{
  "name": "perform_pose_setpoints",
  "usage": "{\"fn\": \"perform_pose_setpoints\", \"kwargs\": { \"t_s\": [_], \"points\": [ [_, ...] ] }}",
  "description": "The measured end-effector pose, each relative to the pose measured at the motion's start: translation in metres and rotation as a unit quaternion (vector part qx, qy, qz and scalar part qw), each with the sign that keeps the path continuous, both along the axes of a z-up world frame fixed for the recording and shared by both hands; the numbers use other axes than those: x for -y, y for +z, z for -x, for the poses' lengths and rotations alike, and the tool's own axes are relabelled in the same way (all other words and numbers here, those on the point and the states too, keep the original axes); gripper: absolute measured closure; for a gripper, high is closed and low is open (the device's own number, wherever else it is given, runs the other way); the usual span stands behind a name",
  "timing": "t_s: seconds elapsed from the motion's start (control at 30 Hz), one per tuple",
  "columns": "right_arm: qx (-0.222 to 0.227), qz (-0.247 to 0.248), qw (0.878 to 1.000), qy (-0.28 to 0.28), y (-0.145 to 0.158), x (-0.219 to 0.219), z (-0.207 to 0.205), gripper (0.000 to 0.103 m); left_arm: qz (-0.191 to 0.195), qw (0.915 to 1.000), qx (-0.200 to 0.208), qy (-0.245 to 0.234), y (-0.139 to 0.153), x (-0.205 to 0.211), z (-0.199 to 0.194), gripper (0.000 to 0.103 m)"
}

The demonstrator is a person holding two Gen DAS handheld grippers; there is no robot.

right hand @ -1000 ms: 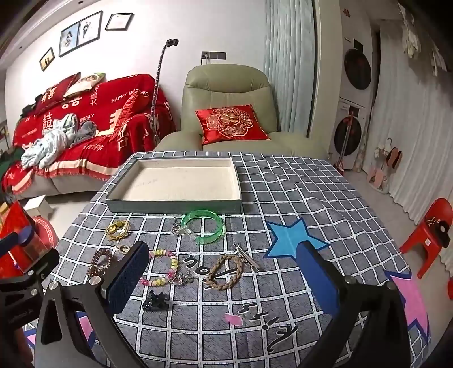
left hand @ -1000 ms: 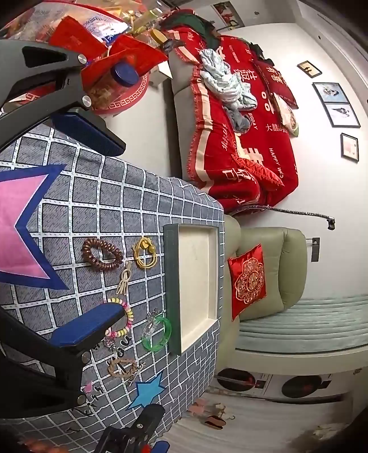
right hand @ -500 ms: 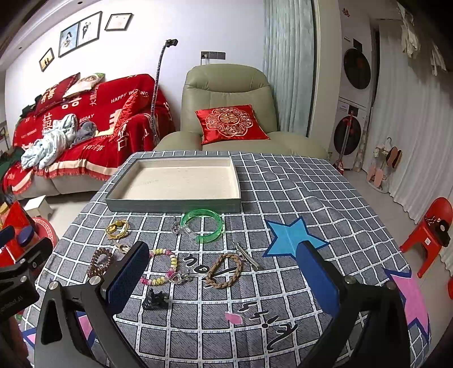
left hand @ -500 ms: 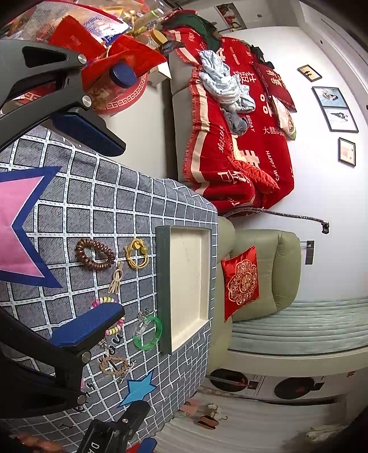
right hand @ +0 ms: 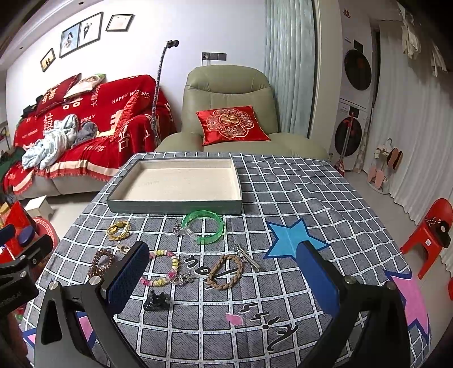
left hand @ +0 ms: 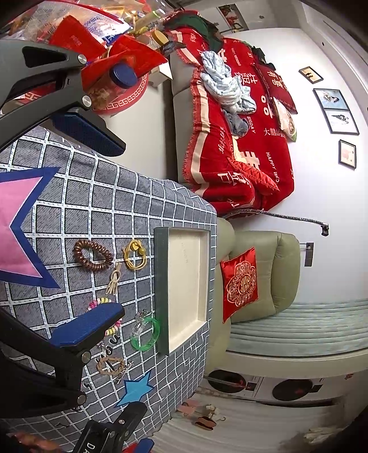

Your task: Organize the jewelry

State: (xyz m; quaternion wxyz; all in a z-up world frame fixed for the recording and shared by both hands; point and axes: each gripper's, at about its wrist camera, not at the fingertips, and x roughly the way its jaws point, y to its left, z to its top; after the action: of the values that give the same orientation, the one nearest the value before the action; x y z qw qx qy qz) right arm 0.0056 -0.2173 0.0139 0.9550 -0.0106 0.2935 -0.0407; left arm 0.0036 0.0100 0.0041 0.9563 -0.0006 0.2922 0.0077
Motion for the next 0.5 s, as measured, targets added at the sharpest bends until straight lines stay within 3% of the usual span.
{"fn": "perform_pose_setpoints", "kwargs": {
  "t_s": [0.5],
  "points": [
    [0.004,0.000,1.000,0.002,0.0023,-0.0016,-0.0004,0.000,0.001,1.0000,-0.002,0.000,0.0006,0.0007,-0.0024,0.000]
  ]
}}
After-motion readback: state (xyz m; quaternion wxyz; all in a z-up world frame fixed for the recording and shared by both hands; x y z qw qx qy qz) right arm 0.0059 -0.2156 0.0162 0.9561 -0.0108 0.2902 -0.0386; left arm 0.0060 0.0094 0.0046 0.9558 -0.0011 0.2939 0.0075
